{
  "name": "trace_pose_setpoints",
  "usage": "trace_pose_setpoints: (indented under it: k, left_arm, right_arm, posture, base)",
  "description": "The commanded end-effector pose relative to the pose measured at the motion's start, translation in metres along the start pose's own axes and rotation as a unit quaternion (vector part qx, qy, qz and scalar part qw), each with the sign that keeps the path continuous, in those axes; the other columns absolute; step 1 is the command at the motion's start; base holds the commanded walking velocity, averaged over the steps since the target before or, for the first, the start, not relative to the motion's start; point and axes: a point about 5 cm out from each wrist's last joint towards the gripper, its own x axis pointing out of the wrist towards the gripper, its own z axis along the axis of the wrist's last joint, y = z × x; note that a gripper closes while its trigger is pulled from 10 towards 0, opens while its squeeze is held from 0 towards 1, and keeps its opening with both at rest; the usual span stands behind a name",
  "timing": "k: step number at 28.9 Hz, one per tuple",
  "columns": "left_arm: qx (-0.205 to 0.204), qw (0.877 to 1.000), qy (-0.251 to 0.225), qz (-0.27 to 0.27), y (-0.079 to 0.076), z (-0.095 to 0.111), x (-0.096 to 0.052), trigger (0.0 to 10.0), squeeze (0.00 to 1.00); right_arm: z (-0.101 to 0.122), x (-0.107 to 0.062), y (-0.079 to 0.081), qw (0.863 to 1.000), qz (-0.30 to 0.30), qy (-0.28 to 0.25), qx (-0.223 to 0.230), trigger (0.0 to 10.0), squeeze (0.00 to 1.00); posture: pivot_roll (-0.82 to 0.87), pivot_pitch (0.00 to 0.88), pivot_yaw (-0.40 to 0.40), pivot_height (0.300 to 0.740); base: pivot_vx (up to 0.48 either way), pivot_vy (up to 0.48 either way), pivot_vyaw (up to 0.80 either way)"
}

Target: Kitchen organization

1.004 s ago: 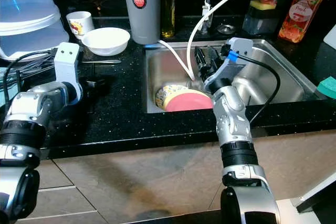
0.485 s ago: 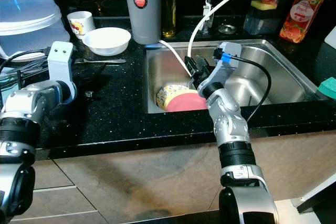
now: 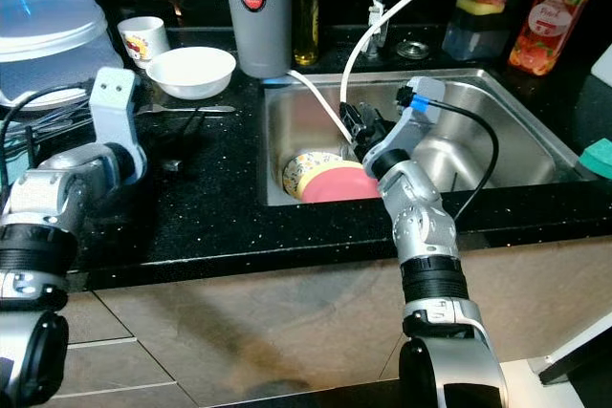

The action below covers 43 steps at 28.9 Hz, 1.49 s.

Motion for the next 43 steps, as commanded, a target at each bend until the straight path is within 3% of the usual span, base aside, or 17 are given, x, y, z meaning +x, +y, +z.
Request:
trace_pose_setpoints:
  k: [1, 6, 8, 10, 13, 17, 19, 23, 26, 27, 28, 33, 37, 43]
  left_arm:
    - [0.003, 1.000, -0.024, 0.004, -0.001, 0.003, -0.002, 0.0, 0.00]
    - [0.020, 0.997, -0.072, 0.010, -0.001, 0.018, -0.008, 0.0, 0.00]
    - [0.026, 0.993, -0.109, -0.034, -0.011, 0.024, -0.011, 0.0, 0.00]
    - [0.028, 0.981, -0.152, -0.115, -0.030, 0.029, -0.016, 0.0, 0.00]
    - [0.037, 0.979, -0.143, -0.142, -0.038, 0.023, -0.016, 0.0, 0.00]
    - [0.054, 0.994, -0.078, -0.055, -0.018, -0.001, -0.011, 0.0, 0.00]
    - [0.043, 0.992, -0.096, -0.066, -0.021, 0.001, -0.012, 0.0, 0.00]
    - [0.027, 0.973, -0.152, -0.170, -0.045, 0.011, -0.019, 0.0, 0.00]
    - [0.024, 0.971, -0.156, -0.179, -0.048, 0.011, -0.020, 0.0, 0.00]
    - [0.022, 0.970, -0.157, -0.183, -0.049, 0.010, -0.020, 0.0, 0.00]
    - [0.017, 0.969, -0.162, -0.187, -0.050, 0.009, -0.020, 0.0, 0.00]
    - [0.005, 0.963, -0.176, -0.206, -0.056, 0.009, -0.021, 0.0, 0.00]
    - [-0.007, 0.956, -0.185, -0.227, -0.062, 0.008, -0.024, 0.0, 0.00]
    - [-0.033, 0.942, -0.209, -0.262, -0.073, 0.013, -0.028, 0.0, 0.00]
  right_arm:
    - [0.004, 0.002, 0.003, 1.000, 0.005, -0.006, 0.007, 10.0, 0.00]
    - [0.006, 0.003, 0.004, 1.000, 0.006, -0.009, 0.015, 10.0, 0.00]
    - [0.007, 0.003, 0.006, 1.000, 0.009, -0.012, 0.022, 10.0, 0.00]
    - [0.008, 0.004, 0.010, 0.999, 0.013, -0.016, 0.029, 10.0, 0.00]
    - [0.007, 0.004, 0.013, 0.999, 0.017, -0.017, 0.036, 10.0, 0.00]
    - [0.005, 0.003, 0.018, 0.999, 0.023, -0.017, 0.043, 10.0, 0.00]
    - [0.005, 0.003, 0.019, 0.999, 0.024, -0.016, 0.046, 10.0, 0.00]
    - [-0.001, 0.003, 0.029, 0.996, 0.039, -0.006, 0.076, 10.0, 0.00]
    - [-0.002, 0.003, 0.032, 0.996, 0.042, -0.005, 0.083, 10.0, 0.00]
    - [-0.003, 0.004, 0.036, 0.994, 0.049, -0.004, 0.097, 10.0, 0.64]
    - [-0.004, 0.004, 0.041, 0.992, 0.060, 0.001, 0.112, 10.0, 1.00]
    - [-0.009, 0.003, 0.054, 0.983, 0.086, 0.020, 0.161, 10.0, 1.00]
    - [-0.010, 0.001, 0.072, 0.960, 0.118, 0.038, 0.253, 10.0, 1.00]
    - [-0.018, 0.000, 0.089, 0.949, 0.143, 0.075, 0.269, 10.0, 1.00]
  posture:
    - [0.05, 0.144, -0.024, 0.740]
    - [0.05, 0.143, -0.024, 0.740]
    - [0.06, 0.142, -0.023, 0.740]
    - [0.06, 0.141, -0.023, 0.740]
    - [0.05, 0.140, -0.019, 0.740]
    - [0.05, 0.141, -0.016, 0.740]
    - [0.05, 0.142, -0.015, 0.740]
    - [0.05, 0.141, -0.013, 0.740]
    - [0.05, 0.141, -0.013, 0.740]
    - [0.06, 0.138, -0.012, 0.740]
    - [0.06, 0.138, -0.012, 0.740]
    - [0.06, 0.138, -0.012, 0.740]
    - [0.05, 0.127, -0.014, 0.740]
    - [0.05, 0.118, -0.014, 0.740]
  base:
    - [0.000, 0.000, 0.00]
    - [0.000, 0.000, 0.00]
    - [0.000, 0.000, 0.00]
    - [0.000, 0.000, 0.00]
    - [0.000, 0.000, 0.00]
    - [0.000, 0.000, 0.00]
    - [0.000, 0.000, 0.00]
    - [0.000, 0.000, 0.00]
    - [0.000, 0.000, 0.00]
    - [0.000, 0.000, 0.00]
    - [0.000, 0.000, 0.00]
    - [0.000, 0.000, 0.00]
    - [0.000, 0.000, 0.00]
    - [0.000, 0.000, 0.00]
